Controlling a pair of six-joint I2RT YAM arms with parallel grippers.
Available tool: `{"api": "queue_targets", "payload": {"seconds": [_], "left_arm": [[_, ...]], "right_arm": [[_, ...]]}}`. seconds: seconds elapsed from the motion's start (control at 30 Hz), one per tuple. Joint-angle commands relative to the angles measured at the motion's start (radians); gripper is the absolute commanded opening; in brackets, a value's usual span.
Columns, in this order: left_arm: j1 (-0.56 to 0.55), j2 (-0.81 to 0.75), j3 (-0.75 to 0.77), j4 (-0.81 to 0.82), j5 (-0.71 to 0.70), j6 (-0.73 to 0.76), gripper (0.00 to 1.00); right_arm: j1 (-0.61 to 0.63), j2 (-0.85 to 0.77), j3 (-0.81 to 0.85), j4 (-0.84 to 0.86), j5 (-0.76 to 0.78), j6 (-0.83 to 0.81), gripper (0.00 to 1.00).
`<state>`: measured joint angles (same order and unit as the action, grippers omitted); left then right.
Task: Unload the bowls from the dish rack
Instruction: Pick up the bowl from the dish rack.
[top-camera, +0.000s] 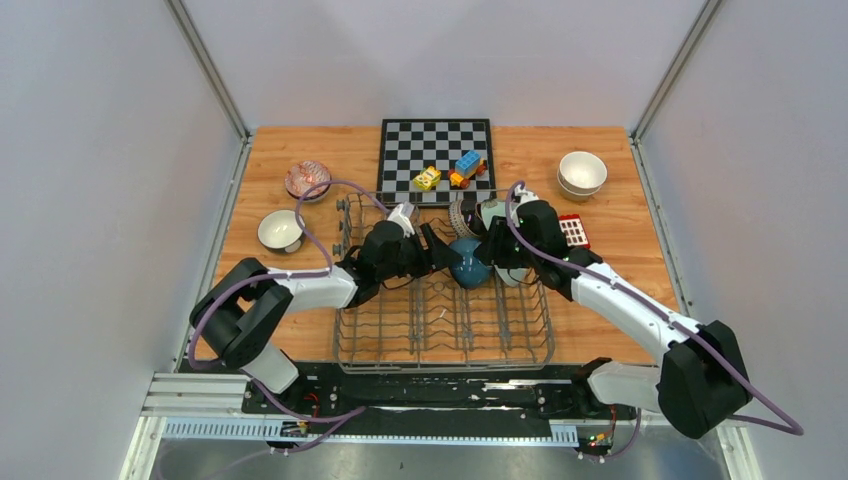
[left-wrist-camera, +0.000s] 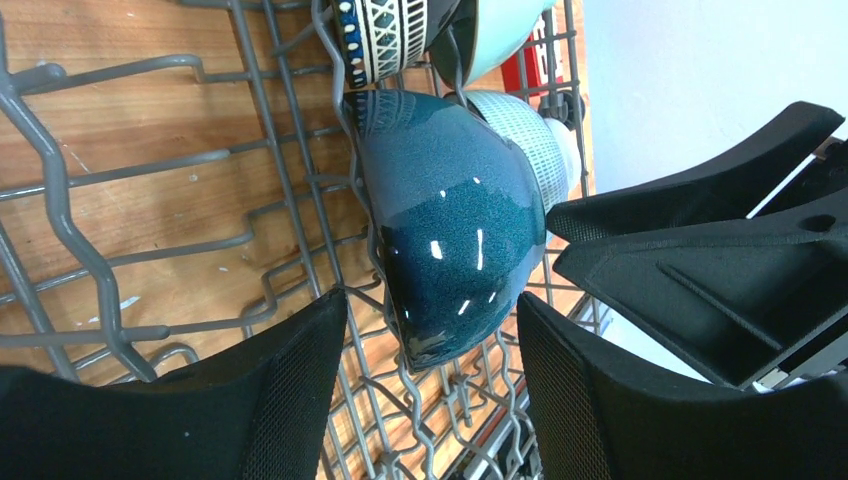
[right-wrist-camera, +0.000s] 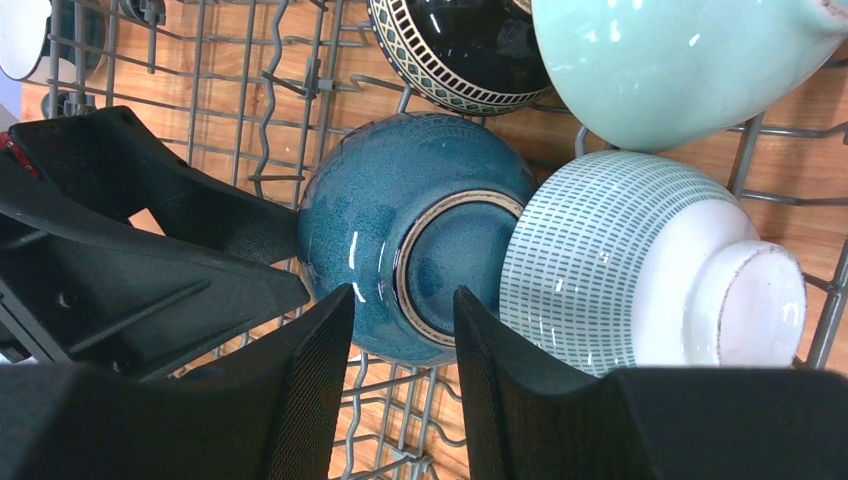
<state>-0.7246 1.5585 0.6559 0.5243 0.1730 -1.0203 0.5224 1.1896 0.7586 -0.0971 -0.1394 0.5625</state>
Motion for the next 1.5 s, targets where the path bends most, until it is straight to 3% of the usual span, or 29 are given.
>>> {"api": "queue_targets", "payload": {"seconds": [0.0, 1.03, 1.47], "left_arm": [[0.010, 0.028, 0.011, 0.091, 0.047, -0.021, 0.64], [0.011, 0.114, -0.017, 0.354, 0.142, -0.101, 0.37], [0.011, 0.155, -0.054, 0.525, 0.159, -0.164, 0.12]], "right_arm": [[-0.014, 0.014, 0.027, 0.020, -0.021, 0.019, 0.43], [-0.021, 0.019, 0.019, 0.012, -0.052, 0.028, 0.35], [-0.026, 0.017, 0.020, 0.018, -0.074, 0.029, 0.33]]}}
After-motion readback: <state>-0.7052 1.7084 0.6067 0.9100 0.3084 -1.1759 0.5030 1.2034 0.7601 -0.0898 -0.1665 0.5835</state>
